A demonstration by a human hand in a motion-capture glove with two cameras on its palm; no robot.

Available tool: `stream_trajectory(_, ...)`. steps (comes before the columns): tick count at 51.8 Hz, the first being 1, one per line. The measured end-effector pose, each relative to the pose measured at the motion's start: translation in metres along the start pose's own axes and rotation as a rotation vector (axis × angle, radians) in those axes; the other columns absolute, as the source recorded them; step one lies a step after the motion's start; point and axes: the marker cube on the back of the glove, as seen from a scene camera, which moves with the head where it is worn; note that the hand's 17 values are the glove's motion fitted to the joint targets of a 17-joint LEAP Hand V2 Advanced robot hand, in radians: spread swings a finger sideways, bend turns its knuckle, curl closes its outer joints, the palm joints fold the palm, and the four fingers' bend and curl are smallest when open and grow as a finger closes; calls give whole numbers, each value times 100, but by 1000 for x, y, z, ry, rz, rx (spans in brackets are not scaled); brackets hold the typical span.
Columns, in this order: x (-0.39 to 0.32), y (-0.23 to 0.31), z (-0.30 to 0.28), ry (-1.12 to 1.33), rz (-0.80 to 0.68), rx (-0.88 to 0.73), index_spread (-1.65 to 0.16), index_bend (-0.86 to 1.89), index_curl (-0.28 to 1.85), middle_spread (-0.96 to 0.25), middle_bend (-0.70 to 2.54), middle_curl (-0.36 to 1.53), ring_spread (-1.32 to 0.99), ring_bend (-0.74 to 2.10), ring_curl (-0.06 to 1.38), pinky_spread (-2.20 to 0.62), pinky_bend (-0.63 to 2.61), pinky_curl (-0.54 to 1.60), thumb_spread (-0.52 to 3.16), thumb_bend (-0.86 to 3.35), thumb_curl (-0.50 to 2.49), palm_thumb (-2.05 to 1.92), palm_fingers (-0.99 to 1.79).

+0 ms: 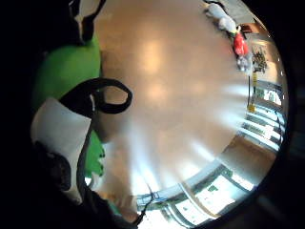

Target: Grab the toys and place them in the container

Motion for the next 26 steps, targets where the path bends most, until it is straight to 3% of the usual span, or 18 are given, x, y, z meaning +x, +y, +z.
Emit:
stream_trajectory(6, -11, 28, -28, -10, -153, 73, -32, 24, 22, -1, 27, 18, -11, 69, 37, -21, 123, 33, 144, 25, 50, 73, 52)
stream_trajectory(14, -41, 81, -107, 17, -30, 149, -32, 21, 26, -6, 30, 22, -17, 73, 40, -26, 118, 33, 140, 26, 56, 76, 55)
stream_trajectory(26, -141, 139, -204, -3, -182, 254, -33, 17, 30, -9, 26, 26, -21, 70, 40, -28, 120, 35, 135, 22, 63, 73, 51)
